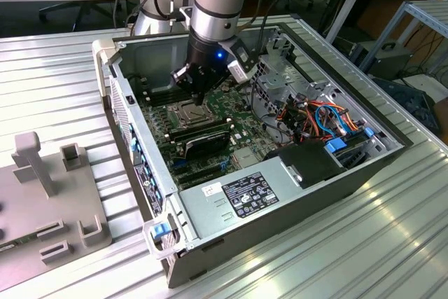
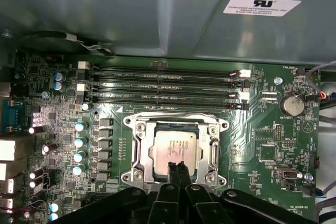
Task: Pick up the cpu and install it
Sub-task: 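Install the second cpu locking lever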
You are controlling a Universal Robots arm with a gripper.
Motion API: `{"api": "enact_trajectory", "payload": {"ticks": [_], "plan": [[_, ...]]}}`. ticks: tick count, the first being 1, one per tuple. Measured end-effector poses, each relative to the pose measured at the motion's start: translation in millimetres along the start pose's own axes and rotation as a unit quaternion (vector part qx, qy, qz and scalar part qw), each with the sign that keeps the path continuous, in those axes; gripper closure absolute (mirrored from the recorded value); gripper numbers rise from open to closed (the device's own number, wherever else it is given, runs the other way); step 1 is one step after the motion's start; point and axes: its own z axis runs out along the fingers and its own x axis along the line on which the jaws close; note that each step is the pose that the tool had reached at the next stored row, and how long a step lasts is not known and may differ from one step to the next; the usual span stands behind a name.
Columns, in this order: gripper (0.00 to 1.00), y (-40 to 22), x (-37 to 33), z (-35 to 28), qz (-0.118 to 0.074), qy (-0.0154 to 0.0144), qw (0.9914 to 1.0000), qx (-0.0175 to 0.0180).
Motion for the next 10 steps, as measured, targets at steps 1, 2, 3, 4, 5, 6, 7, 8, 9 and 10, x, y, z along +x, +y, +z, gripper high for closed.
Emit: {"api": "enact_trajectory", "payload": {"ticks": [1,2,3,4,5,6,7,8,9,10], "plan": [[0.89,-0.7,-0.2,0.0,0.000,0.0000,1.00000,0.0001],[0.89,-1.9,-0.3,-0.1,0.000,0.0000,1.00000,0.0001],[0.89,-2.6,-0.3,-0.1,0.000,0.0000,1.00000,0.0003],[0.89,-3.5,-0.4,-0.1,0.000,0.0000,1.00000,0.0008],[0.89,-5.1,-0.3,-0.2,0.000,0.0001,1.00000,0.0022],[0.89,-6.7,-0.3,-0.2,0.000,0.0002,0.99999,0.0046],[0.89,-7.4,-0.2,-0.2,0.000,0.0002,0.99998,0.0063],[0.89,-8.3,-0.2,-0.3,0.001,0.0003,0.99997,0.0082],[0.89,-10.0,-0.2,-0.4,0.001,0.0005,0.99994,0.0113],[0.89,-11.2,-0.1,-0.4,0.001,0.0005,0.99992,0.0130]]}}
